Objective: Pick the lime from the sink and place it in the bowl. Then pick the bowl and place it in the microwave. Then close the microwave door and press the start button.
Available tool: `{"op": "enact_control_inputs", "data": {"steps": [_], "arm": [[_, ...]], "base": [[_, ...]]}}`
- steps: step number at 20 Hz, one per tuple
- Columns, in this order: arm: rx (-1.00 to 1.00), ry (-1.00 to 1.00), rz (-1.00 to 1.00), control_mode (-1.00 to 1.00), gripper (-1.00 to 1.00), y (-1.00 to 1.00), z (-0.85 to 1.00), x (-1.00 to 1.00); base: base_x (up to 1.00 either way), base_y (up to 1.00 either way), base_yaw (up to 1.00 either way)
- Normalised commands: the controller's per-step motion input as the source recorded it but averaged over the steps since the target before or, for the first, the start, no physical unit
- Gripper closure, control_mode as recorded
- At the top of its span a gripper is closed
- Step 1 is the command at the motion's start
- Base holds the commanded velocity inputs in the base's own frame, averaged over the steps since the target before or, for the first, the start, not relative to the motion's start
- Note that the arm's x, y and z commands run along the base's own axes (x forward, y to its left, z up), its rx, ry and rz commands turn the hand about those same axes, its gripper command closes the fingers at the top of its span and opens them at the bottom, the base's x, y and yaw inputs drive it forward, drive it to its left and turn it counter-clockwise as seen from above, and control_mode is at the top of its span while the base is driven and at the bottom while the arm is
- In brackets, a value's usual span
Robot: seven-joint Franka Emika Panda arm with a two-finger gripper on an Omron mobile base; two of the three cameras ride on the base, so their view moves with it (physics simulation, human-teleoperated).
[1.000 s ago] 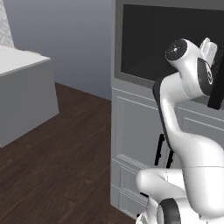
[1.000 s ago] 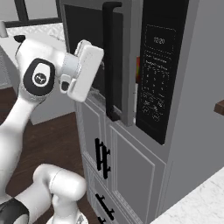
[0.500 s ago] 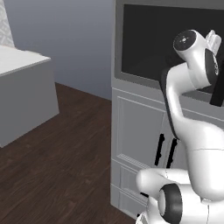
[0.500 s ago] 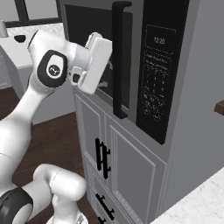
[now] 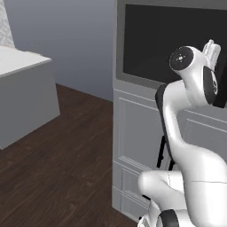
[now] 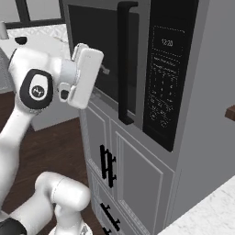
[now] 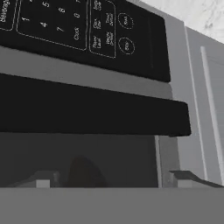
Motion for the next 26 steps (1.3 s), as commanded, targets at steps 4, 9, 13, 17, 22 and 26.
{"op": "enact_control_inputs", "data": {"steps": [4,9,13,17,22,26], "arm": [[-0.15,0.11,0.0,-1.0,-1.0,0.23,0.24,-0.84],[-0.32,0.26,0.01,-1.0,-1.0,0.3,0.05,-0.77],[-0.36,0.22,0.08,-1.0,1.0,0.47,0.06,-0.71],[-0.12,0.15,0.08,-1.0,1.0,0.03,0.28,-0.57],[-0.08,0.24,0.12,-1.0,1.0,0.0,0.35,-0.59],[-0.2,0.37,0.21,-1.0,1.0,0.0,0.23,-0.53]], "base": [[0.0,0.0,0.0],[0.0,0.0,0.0],[0.0,0.0,0.0],[0.0,0.0,0.0],[0.0,0.0,0.0],[0.0,0.0,0.0]]}}
